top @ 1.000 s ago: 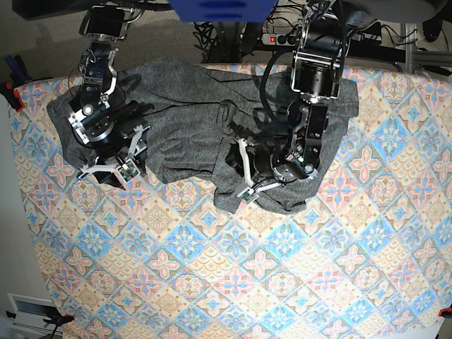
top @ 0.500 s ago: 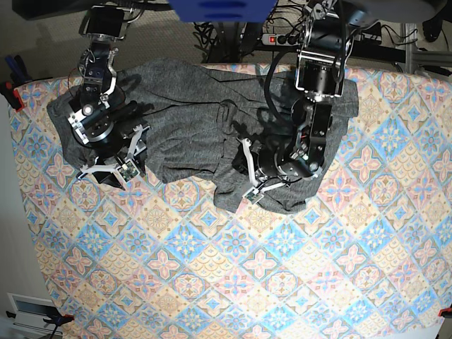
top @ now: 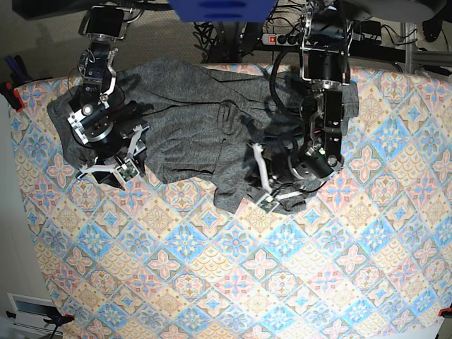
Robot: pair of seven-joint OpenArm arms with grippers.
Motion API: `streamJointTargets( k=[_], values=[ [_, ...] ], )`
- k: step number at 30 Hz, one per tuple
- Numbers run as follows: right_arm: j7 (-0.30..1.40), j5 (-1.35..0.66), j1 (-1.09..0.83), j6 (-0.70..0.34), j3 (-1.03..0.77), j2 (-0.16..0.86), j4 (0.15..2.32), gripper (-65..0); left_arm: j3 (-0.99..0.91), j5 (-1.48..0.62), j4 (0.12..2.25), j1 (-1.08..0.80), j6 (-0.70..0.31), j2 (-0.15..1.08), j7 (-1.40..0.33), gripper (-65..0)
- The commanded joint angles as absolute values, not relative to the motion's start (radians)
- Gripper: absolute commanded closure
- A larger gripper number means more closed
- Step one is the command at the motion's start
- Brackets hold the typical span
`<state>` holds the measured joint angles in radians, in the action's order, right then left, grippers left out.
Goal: Layout the t-shirt on the table in an organized manner, then fold the t-shirt properly
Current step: 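Grasp a bunched fold in the shirt's middle with the left gripper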
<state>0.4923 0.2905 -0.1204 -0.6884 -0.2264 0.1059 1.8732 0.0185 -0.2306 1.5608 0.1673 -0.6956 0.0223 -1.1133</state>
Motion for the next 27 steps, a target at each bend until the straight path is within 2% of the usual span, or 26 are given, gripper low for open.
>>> streamJointTargets(
  k=[1, 5, 7, 9, 14, 18, 27],
  values=[
    [0.469, 0.282, -0.107, -0.682, -0.229, 0.116, 1.891, -29.6, 0.021, -0.246, 1.566, 0.202, -0.698, 0.015, -1.096, -18.7],
    [0.469, 0.282, -0.12, -0.682, -0.229, 0.116, 1.893, -29.6, 0.024, -0.246, 1.56, 0.2, -0.698, 0.016, -1.089, -38.3],
    [0.469, 0.282, -0.125, -0.682, -0.229, 0.116, 1.893, -29.6, 0.025, -0.254, 1.558, 0.199, -0.698, 0.018, -1.089, -43.0],
    [0.467, 0.282, -0.128, -0.682, -0.229, 0.116, 1.893, -29.6, 0.025, -0.252, 1.558, 0.2, -0.698, 0.015, -1.072, -42.1],
    [0.467, 0.282, -0.128, -0.682, -0.229, 0.116, 1.893, -29.6, 0.025, -0.246, 1.452, 0.209, -0.698, -0.015, -0.995, -31.5],
    [0.467, 0.283, -0.128, -0.682, -0.229, 0.116, 1.893, -29.6, 0.025, -0.255, 1.345, 0.24, -0.698, -0.016, -0.983, -25.5],
    [0.467, 0.283, -0.128, -0.682, -0.229, 0.116, 1.893, -29.6, 0.027, -0.246, 1.316, 0.234, -0.698, -0.016, -0.947, -23.4]
  ],
)
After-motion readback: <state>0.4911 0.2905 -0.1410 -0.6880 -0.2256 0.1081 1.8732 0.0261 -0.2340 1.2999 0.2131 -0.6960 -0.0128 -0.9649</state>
